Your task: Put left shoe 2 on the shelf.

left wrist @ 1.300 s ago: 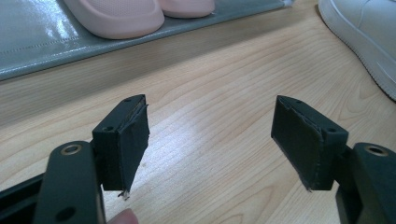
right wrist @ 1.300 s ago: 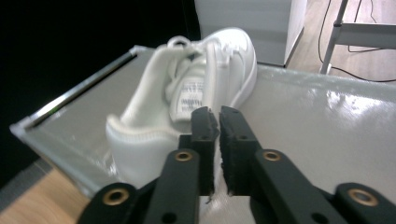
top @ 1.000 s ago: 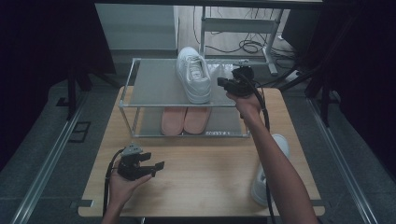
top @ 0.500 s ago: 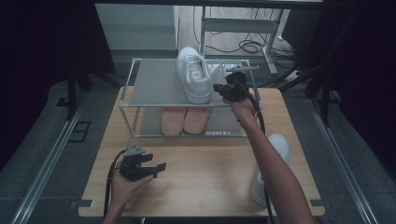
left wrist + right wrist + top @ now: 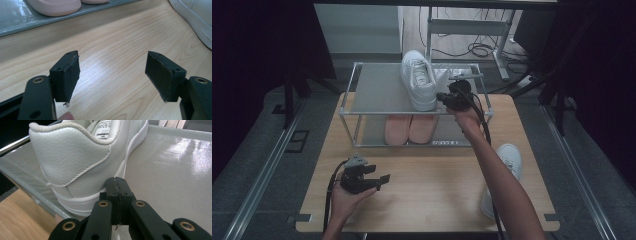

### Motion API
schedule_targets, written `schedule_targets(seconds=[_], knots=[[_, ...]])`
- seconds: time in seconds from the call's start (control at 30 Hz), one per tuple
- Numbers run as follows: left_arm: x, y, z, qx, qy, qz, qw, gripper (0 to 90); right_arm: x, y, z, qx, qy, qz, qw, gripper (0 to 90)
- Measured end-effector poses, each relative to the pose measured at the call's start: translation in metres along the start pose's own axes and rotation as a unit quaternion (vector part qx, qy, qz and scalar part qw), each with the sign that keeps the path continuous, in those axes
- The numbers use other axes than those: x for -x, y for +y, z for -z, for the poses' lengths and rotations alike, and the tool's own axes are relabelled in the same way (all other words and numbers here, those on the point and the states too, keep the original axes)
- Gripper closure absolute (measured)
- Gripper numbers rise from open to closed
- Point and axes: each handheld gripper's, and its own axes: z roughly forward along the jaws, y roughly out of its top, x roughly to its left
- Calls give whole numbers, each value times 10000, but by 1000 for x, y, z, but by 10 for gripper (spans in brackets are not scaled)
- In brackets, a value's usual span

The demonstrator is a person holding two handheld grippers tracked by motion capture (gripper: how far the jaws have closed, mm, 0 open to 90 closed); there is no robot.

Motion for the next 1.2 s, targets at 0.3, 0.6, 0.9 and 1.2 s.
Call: schedule_targets(seconds=[0.3, 0.6, 0.9, 1.2], knots=[[-1, 0, 1, 2, 13, 6, 10000, 282, -3, 0, -1, 63, 126, -142, 9998, 900], [-3, 0, 2, 39, 12, 36, 10000, 282, -12, 2, -5, 153, 224, -166, 9995, 900], [-2, 0, 2, 25, -5, 37, 10000, 282, -18, 7, -9, 220, 239, -205, 9993, 900], [-2, -1, 1, 5, -6, -5, 10000, 282, -28, 11, -16, 276, 349, -262, 9987, 900]])
